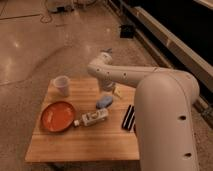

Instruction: Wipe the white sponge on the table

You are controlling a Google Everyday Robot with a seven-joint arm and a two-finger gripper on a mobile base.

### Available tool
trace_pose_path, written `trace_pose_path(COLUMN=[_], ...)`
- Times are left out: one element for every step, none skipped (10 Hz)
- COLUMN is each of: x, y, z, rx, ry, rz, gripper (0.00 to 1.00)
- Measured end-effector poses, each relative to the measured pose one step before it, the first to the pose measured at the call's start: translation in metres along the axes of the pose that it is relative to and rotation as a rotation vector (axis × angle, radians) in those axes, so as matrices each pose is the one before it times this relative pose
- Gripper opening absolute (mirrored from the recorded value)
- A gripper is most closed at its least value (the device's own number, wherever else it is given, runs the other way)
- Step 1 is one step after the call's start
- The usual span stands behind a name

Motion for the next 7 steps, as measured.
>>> trace_pose_path(x=[0.00194, 0.00216, 0.00132, -0.00033, 0.00058, -0.00001, 0.00046], y=[-0.00242, -0.00206, -0.00605, -0.00540, -0.00457, -0.00509, -0.00591], z=[0.00948, 0.00799, 0.01365, 0.00881, 0.00658, 0.00751, 0.00862], rx=[0.01879, 0.01683, 0.02307, 0.01248, 0.00913, 0.00727, 0.00678], ry=[-0.01457, -0.01062, -0.02023, -0.01370, -0.00999, -0.01378, -0.01337], rz=[-0.00027, 0.00012, -0.00509, -0.00635, -0.00529, -0.00633, -0.00785], gripper=[0.80, 0.80, 0.80, 0.80, 0.80, 0.80, 0.80])
